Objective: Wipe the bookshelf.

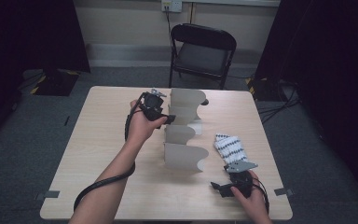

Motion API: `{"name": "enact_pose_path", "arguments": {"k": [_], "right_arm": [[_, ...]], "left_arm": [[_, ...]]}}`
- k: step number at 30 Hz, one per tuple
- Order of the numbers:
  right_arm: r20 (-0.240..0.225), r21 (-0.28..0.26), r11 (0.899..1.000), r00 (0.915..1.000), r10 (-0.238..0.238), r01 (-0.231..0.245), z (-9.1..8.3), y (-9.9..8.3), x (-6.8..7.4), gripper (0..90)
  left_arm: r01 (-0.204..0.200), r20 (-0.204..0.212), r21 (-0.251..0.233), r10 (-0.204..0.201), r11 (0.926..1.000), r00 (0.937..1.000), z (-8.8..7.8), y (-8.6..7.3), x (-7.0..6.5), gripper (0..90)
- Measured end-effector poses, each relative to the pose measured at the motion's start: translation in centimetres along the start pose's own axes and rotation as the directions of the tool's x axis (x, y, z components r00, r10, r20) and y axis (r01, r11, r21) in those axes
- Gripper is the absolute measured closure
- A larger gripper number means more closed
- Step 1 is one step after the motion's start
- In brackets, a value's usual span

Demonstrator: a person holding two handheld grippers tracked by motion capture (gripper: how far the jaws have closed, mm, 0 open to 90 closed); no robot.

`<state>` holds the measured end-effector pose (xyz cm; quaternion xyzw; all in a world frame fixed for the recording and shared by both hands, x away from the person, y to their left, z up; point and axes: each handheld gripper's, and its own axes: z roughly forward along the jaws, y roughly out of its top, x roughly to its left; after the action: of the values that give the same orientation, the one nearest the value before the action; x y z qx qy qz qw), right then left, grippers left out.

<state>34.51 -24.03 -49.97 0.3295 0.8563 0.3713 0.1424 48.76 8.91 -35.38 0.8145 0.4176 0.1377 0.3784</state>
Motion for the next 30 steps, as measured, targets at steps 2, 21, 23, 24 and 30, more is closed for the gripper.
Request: {"name": "enact_pose_path", "arguments": {"k": [2,21,23,24,30], "right_arm": [[0.000,0.000,1.000,1.0000,-0.001,0.001,0.0,0.0,0.0,12.8],[0.000,0.000,1.000,1.0000,0.000,0.000,0.0,0.0,0.0,12.8],[-0.002,-0.002,1.000,1.0000,0.000,0.000,0.0,0.0,0.0,12.8],[0.000,0.000,1.000,1.0000,0.000,0.000,0.0,0.0,0.0,12.8],[-0.002,-0.002,1.000,1.0000,0.000,0.000,0.0,0.0,0.0,12.8]], "left_arm": [[0.012,-0.007,0.000,-0.012,0.9999,0.9999,0.3,-0.2,0.0,40.5],[0.060,-0.054,0.058,-0.057,0.9966,0.9970,1.8,-0.5,-0.5,75.4],[0.059,-0.059,0.062,-0.055,0.9963,0.9967,1.9,-0.4,-0.5,76.2],[0.061,-0.066,0.069,-0.057,0.9958,0.9962,1.9,-0.4,-0.6,76.6],[0.061,-0.135,0.099,-0.047,0.9932,0.9898,1.7,0.0,-1.1,81.3]]}}
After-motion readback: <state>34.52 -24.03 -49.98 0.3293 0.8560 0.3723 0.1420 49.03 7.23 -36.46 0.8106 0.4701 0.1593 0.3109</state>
